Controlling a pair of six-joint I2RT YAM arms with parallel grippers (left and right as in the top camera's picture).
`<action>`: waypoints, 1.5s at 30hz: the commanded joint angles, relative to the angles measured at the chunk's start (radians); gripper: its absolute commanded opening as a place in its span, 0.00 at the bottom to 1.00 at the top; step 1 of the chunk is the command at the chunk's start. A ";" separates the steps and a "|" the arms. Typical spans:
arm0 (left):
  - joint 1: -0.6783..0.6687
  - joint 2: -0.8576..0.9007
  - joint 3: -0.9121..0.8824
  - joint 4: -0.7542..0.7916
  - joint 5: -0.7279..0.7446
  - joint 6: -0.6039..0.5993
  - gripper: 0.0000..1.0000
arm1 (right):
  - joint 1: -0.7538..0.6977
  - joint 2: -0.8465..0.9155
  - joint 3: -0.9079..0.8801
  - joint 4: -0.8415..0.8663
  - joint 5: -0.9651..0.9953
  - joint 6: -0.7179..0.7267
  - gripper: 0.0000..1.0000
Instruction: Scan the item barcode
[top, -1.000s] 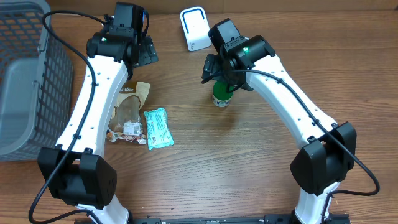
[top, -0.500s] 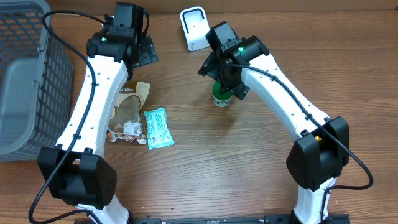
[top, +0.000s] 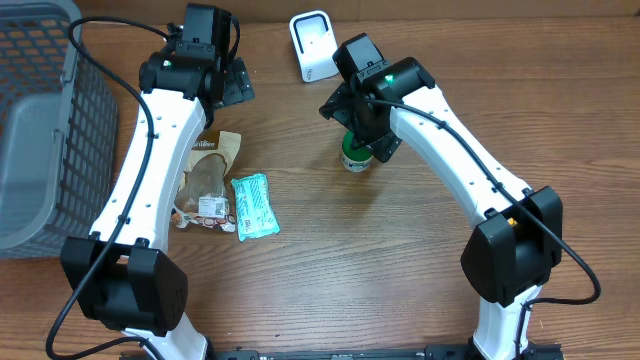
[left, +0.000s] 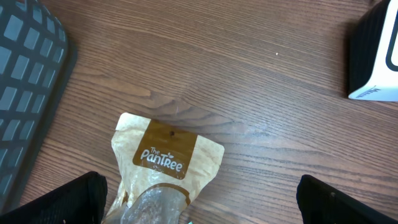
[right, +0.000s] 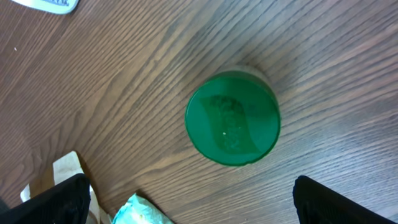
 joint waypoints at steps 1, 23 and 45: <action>-0.004 -0.014 0.012 0.004 -0.017 0.011 1.00 | -0.005 0.002 -0.002 0.002 0.078 0.019 1.00; -0.004 -0.014 0.012 0.004 -0.017 0.011 1.00 | -0.005 0.002 -0.002 0.019 0.282 0.015 1.00; -0.004 -0.014 0.012 0.004 -0.017 0.011 1.00 | -0.011 0.153 -0.003 0.198 0.393 0.015 0.07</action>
